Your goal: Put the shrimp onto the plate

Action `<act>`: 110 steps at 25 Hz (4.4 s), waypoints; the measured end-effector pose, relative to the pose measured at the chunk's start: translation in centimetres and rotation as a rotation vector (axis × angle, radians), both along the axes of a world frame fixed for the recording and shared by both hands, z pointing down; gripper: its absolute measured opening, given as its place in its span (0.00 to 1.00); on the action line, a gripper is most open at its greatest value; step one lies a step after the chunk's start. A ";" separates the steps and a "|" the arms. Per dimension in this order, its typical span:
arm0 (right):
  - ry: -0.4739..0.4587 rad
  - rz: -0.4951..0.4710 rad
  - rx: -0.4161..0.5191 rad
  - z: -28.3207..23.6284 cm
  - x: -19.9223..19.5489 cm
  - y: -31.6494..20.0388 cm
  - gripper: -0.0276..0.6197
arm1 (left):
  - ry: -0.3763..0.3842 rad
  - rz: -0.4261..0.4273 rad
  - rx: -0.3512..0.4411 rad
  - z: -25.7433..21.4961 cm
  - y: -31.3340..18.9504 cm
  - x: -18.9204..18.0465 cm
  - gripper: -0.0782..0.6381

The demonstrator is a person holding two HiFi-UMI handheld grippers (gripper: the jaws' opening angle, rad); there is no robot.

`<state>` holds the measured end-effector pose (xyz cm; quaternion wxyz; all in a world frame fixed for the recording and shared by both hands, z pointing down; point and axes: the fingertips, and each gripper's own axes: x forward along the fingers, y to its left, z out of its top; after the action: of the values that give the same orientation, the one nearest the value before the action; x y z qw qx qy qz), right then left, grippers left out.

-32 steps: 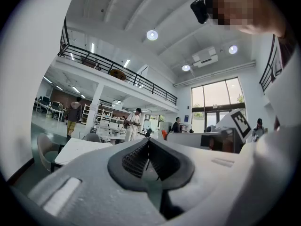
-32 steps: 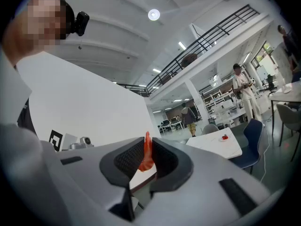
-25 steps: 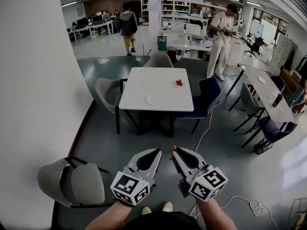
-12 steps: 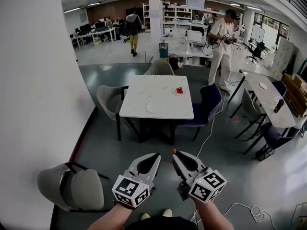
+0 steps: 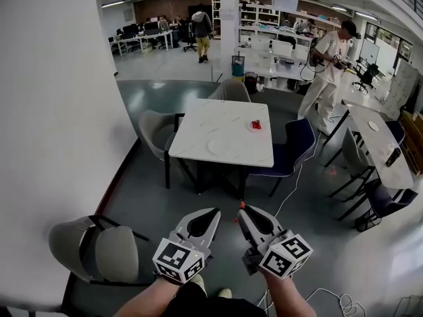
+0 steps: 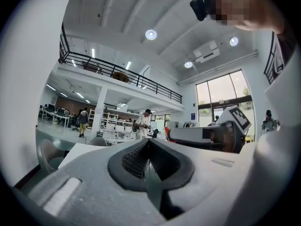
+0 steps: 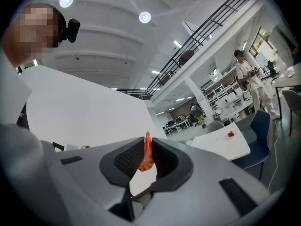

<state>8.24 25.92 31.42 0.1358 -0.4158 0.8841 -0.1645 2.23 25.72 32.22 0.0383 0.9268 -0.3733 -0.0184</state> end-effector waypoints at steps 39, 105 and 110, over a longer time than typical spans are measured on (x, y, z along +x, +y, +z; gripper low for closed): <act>0.053 0.063 -0.179 10.5 -3.8 -43.9 0.13 | 0.009 -0.003 0.002 7.5 -43.0 -4.5 0.12; 0.661 -0.125 -0.555 35.9 -1.9 -67.2 0.11 | -0.174 -0.007 -0.364 27.6 -65.3 -0.5 0.12; 0.524 -0.056 -0.470 29.1 -1.0 -67.3 0.05 | -0.189 0.008 -0.332 23.3 -65.2 1.9 0.12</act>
<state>7.20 -41.38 60.53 -0.1997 -0.4395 0.8378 -0.2551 4.09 -39.52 55.51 0.1557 0.9068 -0.3694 0.1306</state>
